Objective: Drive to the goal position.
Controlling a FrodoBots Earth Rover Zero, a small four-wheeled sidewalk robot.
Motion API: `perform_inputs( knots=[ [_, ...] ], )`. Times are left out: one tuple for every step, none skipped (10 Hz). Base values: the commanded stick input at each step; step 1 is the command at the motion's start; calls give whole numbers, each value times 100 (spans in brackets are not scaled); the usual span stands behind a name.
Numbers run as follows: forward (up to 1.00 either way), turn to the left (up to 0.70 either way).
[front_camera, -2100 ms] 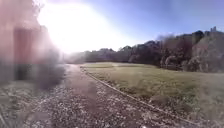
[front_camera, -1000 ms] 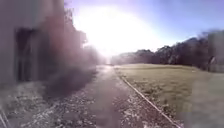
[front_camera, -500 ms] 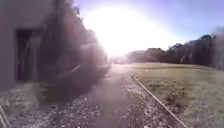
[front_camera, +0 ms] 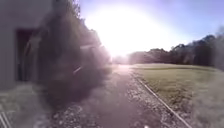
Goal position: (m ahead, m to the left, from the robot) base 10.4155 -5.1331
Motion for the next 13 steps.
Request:
perform_inputs(
  knots=[
    [70,0],
    [70,0],
    [70,0],
    [70,0],
    [70,0],
    [70,0],
    [70,0],
    [70,0],
    [70,0],
    [70,0],
    [70,0],
    [70,0],
    [70,0]
  ],
)
